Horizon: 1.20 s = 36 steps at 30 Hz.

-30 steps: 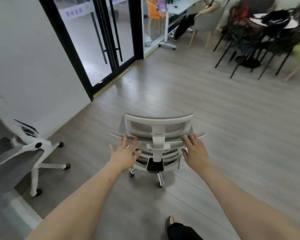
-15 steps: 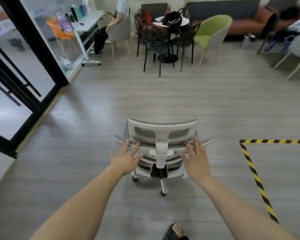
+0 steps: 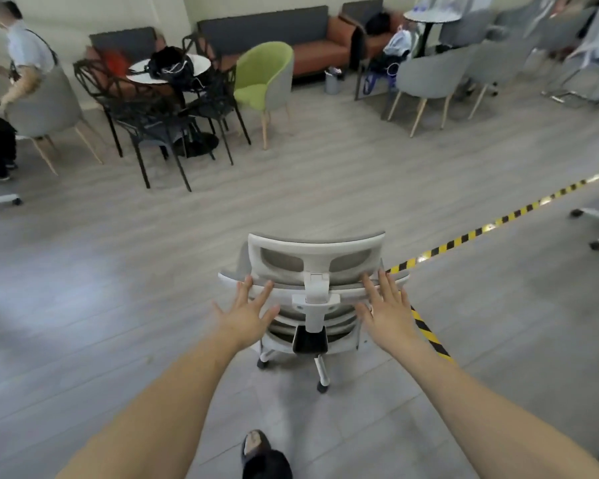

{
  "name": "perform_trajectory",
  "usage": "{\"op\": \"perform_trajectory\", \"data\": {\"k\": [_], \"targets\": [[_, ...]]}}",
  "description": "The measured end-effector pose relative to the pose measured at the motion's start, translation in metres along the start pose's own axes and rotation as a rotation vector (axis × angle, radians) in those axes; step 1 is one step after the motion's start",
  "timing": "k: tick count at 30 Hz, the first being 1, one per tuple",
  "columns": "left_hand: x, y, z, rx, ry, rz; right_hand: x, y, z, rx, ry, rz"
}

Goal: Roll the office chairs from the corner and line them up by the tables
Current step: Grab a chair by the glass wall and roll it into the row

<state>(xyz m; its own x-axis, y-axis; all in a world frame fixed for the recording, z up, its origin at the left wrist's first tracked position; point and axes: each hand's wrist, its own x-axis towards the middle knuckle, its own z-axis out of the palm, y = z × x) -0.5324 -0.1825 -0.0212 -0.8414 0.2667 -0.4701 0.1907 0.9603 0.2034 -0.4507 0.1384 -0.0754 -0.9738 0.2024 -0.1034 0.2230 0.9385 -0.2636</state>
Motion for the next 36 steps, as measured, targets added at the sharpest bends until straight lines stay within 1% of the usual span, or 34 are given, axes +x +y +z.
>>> {"op": "perform_trajectory", "data": {"k": [5, 9, 15, 18, 22, 28, 36], "targets": [[0.127, 0.06, -0.058, 0.1, -0.042, 0.172, 0.073, 0.045, -0.023, 0.012, 0.029, 0.201], [0.218, 0.122, -0.112, 0.235, -0.131, 0.3, 0.127, 0.082, -0.047, 0.034, 0.009, 0.374], [0.33, 0.224, -0.159, 0.394, -0.169, 0.487, 0.189, 0.141, -0.083, 0.104, -0.044, 0.574], [0.382, 0.274, -0.171, 0.444, -0.184, 0.569, 0.215, 0.172, -0.092, 0.148, -0.032, 0.666], [0.441, 0.343, -0.182, 0.53, -0.163, 0.666, 0.249, 0.221, -0.102, 0.174, 0.023, 0.756], [0.529, 0.484, -0.183, 0.576, -0.161, 0.779, 0.312, 0.33, -0.132, 0.197, 0.077, 0.873], [0.62, 0.66, -0.187, 0.683, -0.169, 0.899, 0.372, 0.478, -0.183, 0.217, 0.044, 0.988]]}}
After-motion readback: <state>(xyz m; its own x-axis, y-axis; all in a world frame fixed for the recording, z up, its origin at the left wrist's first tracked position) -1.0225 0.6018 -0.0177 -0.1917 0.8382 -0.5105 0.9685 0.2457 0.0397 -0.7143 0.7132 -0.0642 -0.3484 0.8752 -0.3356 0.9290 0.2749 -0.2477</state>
